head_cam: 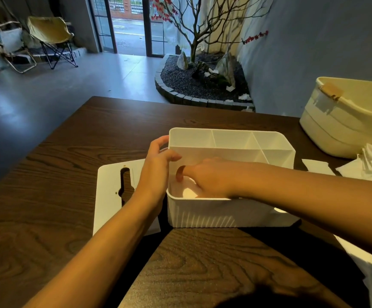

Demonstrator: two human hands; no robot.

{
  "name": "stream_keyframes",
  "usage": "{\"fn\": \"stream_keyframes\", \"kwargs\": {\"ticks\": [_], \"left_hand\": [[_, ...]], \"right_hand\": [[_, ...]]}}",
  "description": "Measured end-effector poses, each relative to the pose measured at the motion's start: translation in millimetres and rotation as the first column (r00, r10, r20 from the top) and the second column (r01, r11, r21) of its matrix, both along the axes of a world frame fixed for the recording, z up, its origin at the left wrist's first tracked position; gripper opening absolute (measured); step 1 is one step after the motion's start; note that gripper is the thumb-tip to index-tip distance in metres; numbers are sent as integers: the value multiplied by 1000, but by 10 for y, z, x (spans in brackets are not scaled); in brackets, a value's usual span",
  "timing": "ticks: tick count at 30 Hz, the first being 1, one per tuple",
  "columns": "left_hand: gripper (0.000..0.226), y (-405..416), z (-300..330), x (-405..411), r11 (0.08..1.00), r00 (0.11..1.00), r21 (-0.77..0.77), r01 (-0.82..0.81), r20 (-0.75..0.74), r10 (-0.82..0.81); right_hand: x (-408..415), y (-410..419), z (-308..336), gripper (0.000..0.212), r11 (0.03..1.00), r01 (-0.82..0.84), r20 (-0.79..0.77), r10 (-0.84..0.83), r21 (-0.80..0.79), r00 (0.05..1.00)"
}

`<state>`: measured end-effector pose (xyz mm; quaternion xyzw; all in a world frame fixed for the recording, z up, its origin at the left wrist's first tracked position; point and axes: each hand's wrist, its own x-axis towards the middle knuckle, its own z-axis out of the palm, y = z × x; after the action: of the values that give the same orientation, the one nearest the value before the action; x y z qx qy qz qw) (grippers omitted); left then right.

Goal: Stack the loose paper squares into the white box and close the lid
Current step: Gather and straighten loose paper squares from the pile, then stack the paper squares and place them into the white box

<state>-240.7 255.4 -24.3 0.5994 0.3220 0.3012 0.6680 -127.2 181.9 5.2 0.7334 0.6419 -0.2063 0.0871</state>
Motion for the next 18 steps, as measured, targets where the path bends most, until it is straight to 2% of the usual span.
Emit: {"fn": "stream_keyframes", "kwargs": {"ticks": [8,11,14,16,18], "left_hand": [[42,153,13,-48,999,999,16,-28,-24,28],[40,137,36,-68,999,999,10,-37,-30,38],[33,152,68,-74,998,992,57,-39,-119,45],[32,202,121,-99,993,983,118,-19,-179,40],[32,244,200,-147,978,977,209,-18,-204,61]], "right_hand": [[-67,178,-33,44,999,44,-20,-44,26,999],[-50,176,-54,46,998,56,-100,-57,-8,993],[-9,74,81,41,986,168,-248,-163,-3,955],[26,-49,236,38,968,240,-303,-207,75,930],[59,-185,360,34,947,221,-201,-175,232,964]]}}
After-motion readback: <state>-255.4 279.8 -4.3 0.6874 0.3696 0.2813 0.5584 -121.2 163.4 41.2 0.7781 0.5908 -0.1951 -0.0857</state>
